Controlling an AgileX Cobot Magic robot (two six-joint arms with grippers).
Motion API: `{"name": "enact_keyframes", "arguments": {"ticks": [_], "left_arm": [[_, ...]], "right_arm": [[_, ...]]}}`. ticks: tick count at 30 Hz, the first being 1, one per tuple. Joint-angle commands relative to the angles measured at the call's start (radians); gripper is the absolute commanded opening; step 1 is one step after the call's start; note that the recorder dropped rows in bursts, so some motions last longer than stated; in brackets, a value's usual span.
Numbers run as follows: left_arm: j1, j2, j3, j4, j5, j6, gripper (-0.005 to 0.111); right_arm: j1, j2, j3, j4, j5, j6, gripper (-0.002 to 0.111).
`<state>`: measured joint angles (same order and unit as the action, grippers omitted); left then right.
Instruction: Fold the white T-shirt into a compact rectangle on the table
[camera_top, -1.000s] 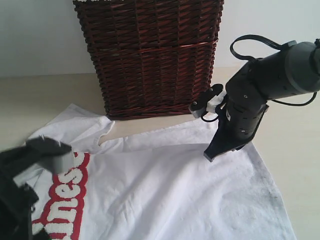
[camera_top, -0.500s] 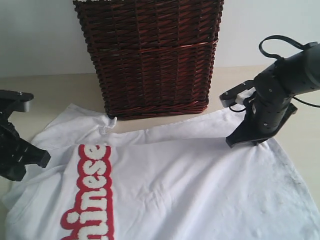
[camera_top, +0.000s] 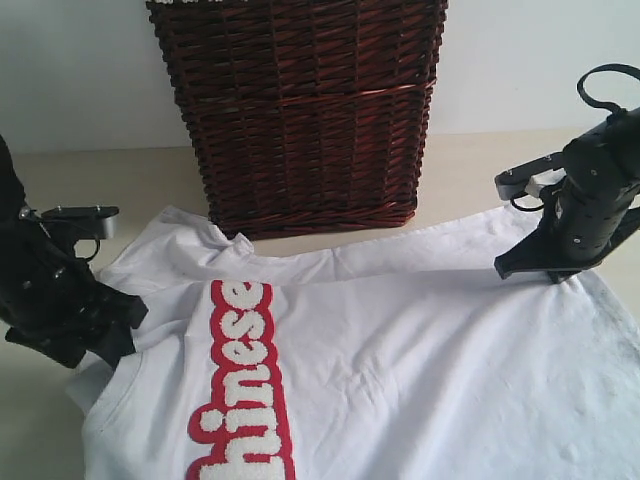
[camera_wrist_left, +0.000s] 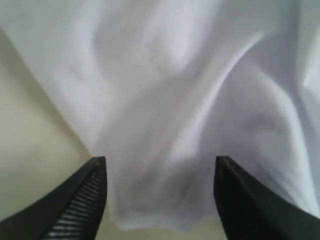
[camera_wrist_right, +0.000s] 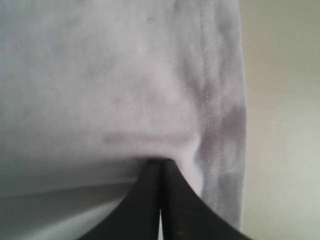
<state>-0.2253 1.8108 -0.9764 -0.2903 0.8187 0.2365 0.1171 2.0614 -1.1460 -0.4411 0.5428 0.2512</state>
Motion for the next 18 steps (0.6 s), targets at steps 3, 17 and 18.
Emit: {"name": "enact_keyframes", "arguments": {"ticks": [3,17,18], "left_arm": [[0.017,0.079,-0.055,-0.003,-0.099,-0.033,0.05],[0.188,0.224,-0.386,0.448,-0.017,-0.342,0.032],[0.194,0.218,-0.39,0.392,-0.009,-0.312,0.032]], "right_arm": [[-0.013,0.046,0.022,0.102,0.038,-0.064,0.0],[-0.013,-0.158,0.022,0.336,-0.062,-0.257,0.0],[-0.013,-0.169,0.022,0.336,-0.062,-0.257,0.0]]}}
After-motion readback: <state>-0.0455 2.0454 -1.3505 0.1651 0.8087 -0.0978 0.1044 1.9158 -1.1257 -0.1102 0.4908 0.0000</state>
